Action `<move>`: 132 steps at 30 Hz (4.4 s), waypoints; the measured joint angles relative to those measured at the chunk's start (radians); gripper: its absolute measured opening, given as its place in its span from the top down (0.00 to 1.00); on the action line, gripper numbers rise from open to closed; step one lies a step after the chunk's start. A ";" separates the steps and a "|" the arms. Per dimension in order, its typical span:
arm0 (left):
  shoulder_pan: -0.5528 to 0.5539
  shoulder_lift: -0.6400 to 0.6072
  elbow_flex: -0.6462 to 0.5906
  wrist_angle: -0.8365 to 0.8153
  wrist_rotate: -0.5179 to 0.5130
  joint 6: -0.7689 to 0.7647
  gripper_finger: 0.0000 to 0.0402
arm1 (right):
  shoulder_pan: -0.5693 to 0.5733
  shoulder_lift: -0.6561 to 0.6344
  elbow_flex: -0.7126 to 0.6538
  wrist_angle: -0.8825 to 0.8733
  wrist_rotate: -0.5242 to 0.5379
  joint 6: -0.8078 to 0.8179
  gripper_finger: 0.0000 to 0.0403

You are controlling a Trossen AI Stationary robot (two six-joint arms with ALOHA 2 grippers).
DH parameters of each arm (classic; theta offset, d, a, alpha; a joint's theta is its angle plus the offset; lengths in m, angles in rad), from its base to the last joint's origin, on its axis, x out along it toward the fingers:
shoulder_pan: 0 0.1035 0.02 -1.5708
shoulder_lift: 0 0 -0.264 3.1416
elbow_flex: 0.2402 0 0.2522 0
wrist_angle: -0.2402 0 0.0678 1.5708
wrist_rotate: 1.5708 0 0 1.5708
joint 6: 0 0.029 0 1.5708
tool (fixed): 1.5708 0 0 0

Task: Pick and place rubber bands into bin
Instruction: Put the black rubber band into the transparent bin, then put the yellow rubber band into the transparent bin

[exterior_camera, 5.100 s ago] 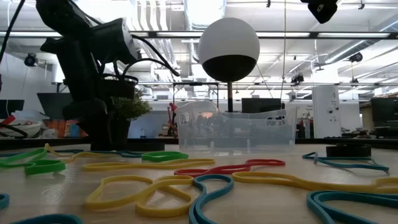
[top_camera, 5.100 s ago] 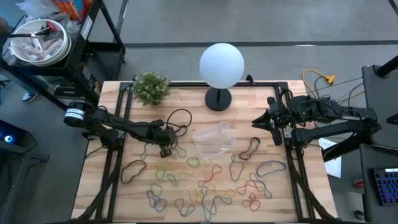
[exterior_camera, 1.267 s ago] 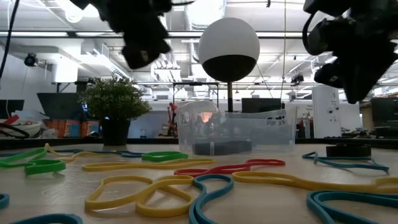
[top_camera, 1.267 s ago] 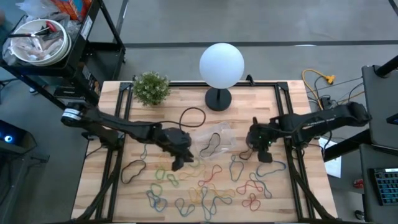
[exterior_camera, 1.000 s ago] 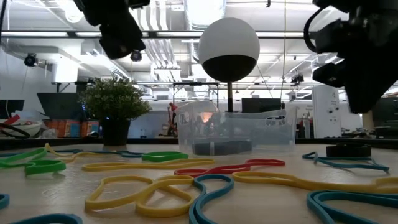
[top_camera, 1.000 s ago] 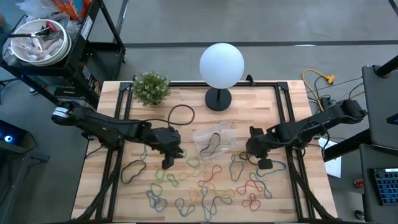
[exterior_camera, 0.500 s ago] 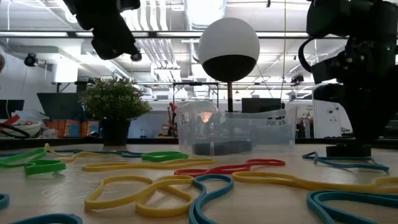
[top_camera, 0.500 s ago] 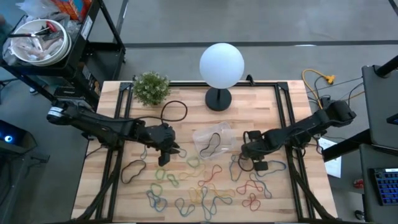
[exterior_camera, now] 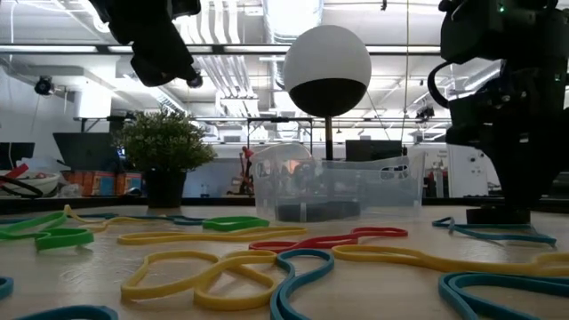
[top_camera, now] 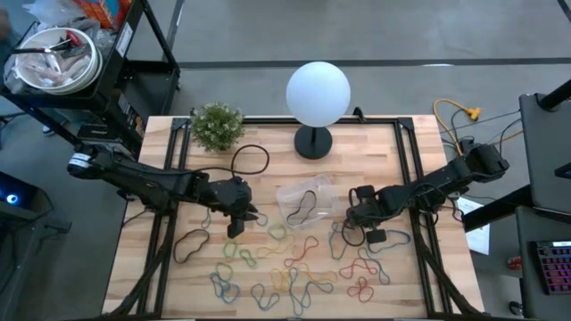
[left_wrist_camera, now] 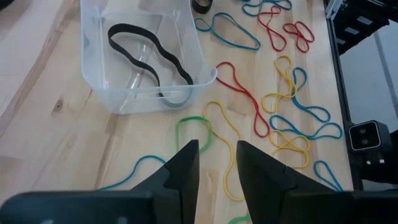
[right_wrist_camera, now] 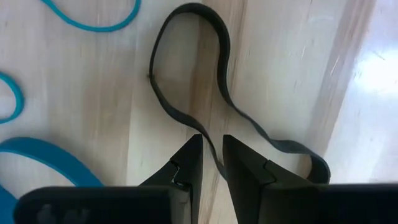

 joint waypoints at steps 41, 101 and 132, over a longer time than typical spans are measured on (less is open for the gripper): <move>0.000 0.001 0.000 0.005 -0.005 0.001 0.77 | 0.000 -0.323 0.087 -0.019 -0.237 0.124 0.98; 0.002 0.088 -0.002 0.083 -0.092 0.000 0.77 | -0.222 0.227 0.625 0.110 0.002 -0.101 0.98; 0.002 0.088 -0.002 0.089 -0.083 -0.001 0.77 | -0.246 0.222 0.656 0.088 -0.021 -0.074 0.71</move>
